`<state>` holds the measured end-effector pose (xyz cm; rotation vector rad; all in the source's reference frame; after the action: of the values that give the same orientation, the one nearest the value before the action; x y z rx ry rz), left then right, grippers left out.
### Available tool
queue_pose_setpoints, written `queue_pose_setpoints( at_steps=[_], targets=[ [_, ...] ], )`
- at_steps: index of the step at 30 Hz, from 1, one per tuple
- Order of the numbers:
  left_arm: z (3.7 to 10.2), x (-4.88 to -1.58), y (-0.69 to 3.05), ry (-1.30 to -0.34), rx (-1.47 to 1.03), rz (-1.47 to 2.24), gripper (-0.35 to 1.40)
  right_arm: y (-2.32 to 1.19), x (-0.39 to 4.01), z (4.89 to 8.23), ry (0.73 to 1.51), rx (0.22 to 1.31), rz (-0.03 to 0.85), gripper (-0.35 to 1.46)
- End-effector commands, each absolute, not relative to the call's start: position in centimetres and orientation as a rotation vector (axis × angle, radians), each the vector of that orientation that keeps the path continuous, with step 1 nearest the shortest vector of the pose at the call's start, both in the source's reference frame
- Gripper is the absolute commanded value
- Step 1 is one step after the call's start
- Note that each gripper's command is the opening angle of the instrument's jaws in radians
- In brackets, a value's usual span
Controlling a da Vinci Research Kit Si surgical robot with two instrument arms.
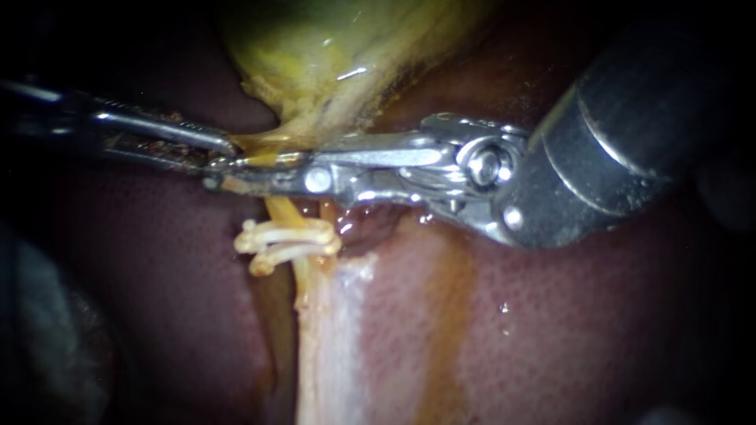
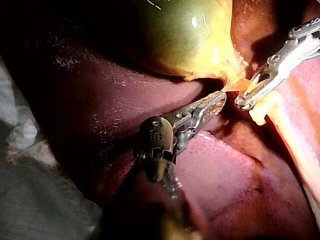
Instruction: Going back third clip left tube
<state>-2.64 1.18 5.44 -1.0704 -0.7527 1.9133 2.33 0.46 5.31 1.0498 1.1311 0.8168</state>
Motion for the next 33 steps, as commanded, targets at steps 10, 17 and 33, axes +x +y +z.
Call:
queue_pose_setpoints(
  at_steps=[10,17,33],
  targets=[
    [5.44,-2.64,1.18,-0.753,-1.07,1.913,-0.35,0.31,2.34,5.75,1.153,0.983,0.793,0.45],
    [5.43,-2.63,1.18,-0.753,-1.07,1.913,-0.35,0.39,2.3,5.94,1.178,0.783,0.733,0.49],
    [5.43,-2.62,1.18,-0.753,-1.07,1.914,-0.35,0.22,1.58,5.8,1.28,0.558,0.382,0.5]
  ],
)
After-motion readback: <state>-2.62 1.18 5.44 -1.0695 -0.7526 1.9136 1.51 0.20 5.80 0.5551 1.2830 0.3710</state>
